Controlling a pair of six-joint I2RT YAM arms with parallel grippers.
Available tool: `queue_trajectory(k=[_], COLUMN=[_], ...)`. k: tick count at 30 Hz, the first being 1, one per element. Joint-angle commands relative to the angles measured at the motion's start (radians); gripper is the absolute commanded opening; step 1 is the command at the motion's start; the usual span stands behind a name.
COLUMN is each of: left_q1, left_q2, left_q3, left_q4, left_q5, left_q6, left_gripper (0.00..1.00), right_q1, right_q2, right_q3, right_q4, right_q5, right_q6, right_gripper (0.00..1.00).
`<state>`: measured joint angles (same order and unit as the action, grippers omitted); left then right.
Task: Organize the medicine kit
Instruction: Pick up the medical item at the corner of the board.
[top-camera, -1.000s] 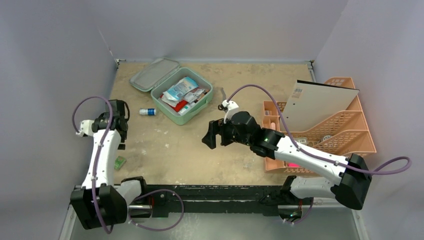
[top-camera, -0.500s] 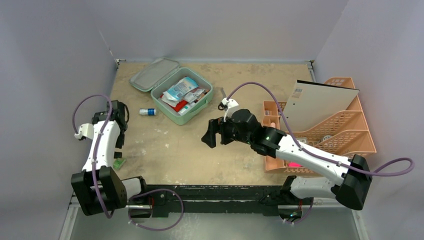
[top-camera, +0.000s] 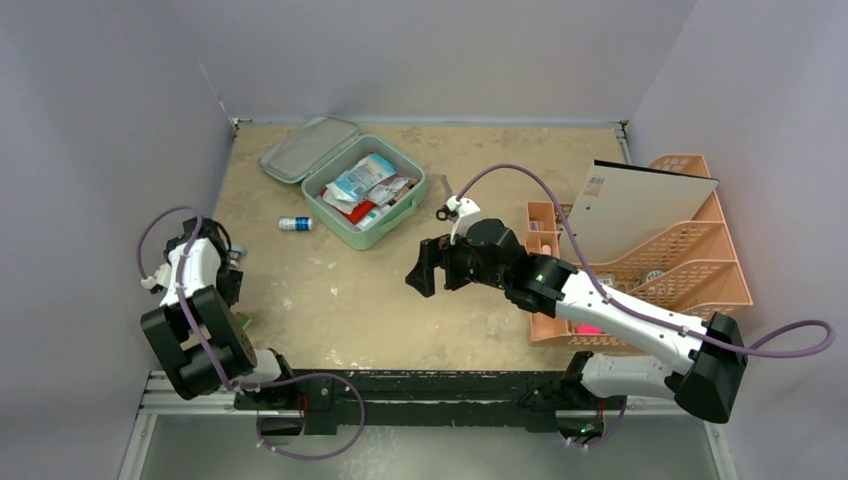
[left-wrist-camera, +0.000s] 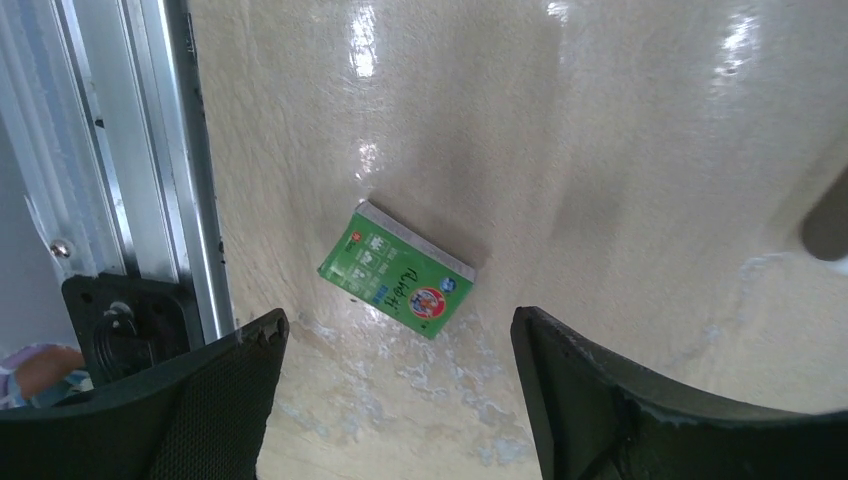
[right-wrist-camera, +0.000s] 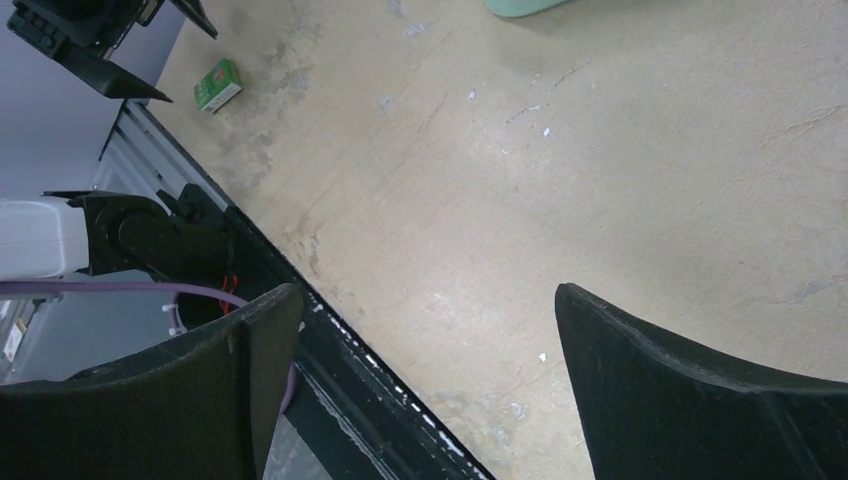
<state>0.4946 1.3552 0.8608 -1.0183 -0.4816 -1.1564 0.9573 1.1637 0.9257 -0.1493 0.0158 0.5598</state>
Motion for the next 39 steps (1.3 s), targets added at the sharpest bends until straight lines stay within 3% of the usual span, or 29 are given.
queue_trajectory(k=[1,20,39], left_q1=[0.034,0.078,0.080], left_q2=[0.023,0.087,0.070], left_q3=[-0.037,-0.079,-0.074], left_q4=[0.061,0.197,0.169], left_q5=[0.036,0.137,0.067], left_q6=[0.096,0.268,0.279], left_gripper=[0.80,0.80,0.79], right_q1=[0.004,0.004,0.003], right_q2=[-0.020,-0.027,-0.073], right_q3=[0.042,0.054,0.018], right_q4=[-0.006,-0.011,0.029], right_q5=[0.015,0.028,0.011], right_q6=[-0.019,-0.024,-0.020], right_gripper=[0.99,0.99,0.99])
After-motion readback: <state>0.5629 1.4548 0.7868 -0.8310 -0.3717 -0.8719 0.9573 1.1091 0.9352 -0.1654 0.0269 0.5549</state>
